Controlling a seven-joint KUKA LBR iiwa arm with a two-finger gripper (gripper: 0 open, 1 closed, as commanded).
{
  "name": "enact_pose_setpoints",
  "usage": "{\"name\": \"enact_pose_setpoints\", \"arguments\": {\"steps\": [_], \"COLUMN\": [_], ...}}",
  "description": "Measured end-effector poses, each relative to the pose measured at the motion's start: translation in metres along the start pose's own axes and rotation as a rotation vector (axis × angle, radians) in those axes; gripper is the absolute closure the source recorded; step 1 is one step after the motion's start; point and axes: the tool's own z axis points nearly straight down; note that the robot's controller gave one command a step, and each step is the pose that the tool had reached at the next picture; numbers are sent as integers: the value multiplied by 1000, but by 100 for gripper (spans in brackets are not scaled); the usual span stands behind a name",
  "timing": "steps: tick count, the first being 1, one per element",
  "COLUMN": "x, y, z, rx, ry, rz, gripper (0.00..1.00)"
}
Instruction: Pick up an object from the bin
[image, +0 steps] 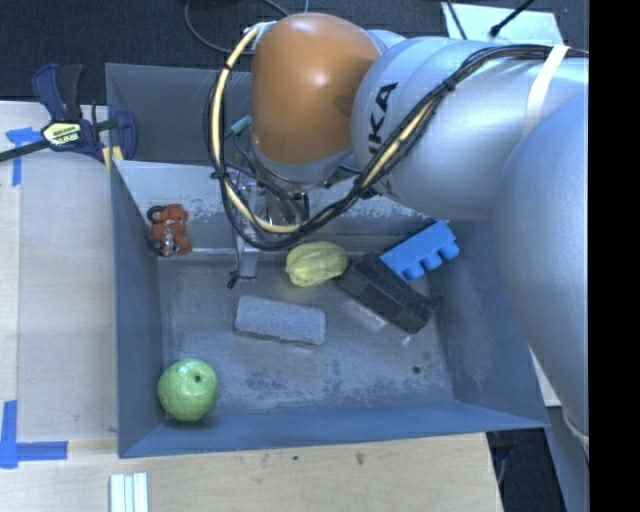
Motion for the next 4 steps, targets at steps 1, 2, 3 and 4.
{"name": "enact_pose_setpoints", "arguments": {"steps": [1,2,3,4], "x": [-2,3,30,22], "y": [-1,-15,-33,-38], "z": [-6,31,15,-11], "rx": [-2,-3,-1,-6], "ry": [-9,-14,6,-27], "rz": [3,-235,-388,-159], "gripper": [0,0,0,0]}}
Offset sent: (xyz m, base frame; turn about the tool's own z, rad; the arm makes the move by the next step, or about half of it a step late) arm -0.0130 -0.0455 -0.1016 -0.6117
